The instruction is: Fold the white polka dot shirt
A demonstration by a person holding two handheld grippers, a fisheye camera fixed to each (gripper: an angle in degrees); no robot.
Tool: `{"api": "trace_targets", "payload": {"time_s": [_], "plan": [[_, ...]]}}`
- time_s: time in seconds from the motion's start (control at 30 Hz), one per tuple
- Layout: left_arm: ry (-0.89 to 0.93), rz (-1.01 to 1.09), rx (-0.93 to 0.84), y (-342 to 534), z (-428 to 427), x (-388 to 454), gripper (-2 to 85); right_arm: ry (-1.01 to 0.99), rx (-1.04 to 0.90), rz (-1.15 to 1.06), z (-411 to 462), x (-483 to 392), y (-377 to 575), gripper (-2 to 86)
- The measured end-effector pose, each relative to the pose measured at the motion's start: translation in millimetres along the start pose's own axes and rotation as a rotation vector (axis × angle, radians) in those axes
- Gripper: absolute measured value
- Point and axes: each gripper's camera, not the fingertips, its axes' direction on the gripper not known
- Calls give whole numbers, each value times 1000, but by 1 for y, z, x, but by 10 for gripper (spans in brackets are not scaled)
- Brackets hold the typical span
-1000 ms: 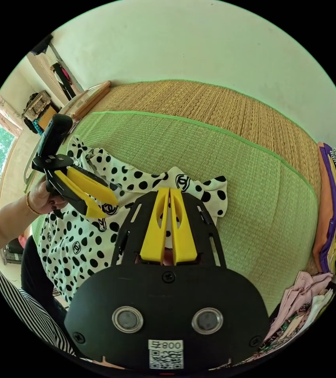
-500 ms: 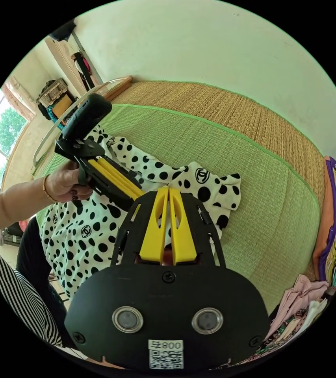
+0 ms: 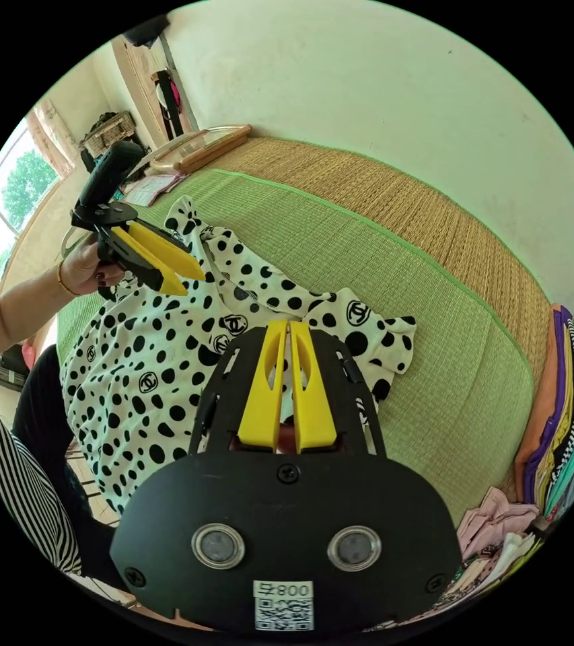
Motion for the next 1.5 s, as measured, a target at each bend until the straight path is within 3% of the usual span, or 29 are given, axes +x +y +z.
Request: {"api": "trace_targets", "payload": {"time_s": [0.2, 0.33, 0.5, 0.63, 0.83, 1.0, 1.27, 1.5], "plan": [[-293, -134, -17, 56, -49, -3, 79, 28, -46, -1, 18, -14, 9, -4], [-243, -209, 35, 77, -75, -8, 72, -31, -72, 84, 37, 0, 12, -3], [-273, -205, 94, 98, -109, 17, 91, -72, 45, 52, 10, -23, -10, 7], [-315, -250, 265, 116, -150, 34, 122, -223, 60, 1, 33, -53, -60, 40], [-182, -386, 418, 135, -187, 14, 121, -362, 20, 25, 77, -76, -107, 48], [-142, -411, 499, 155, -213, 17, 115, -244, 6, -52, 89, -105, -120, 50], [-110, -436, 509, 182, -238, 30, 77, 35, 3, -358, 108, -186, -121, 67], [-76, -428, 515, 199, -257, 44, 76, 127, 11, -511, 123, -228, -121, 63]]}}
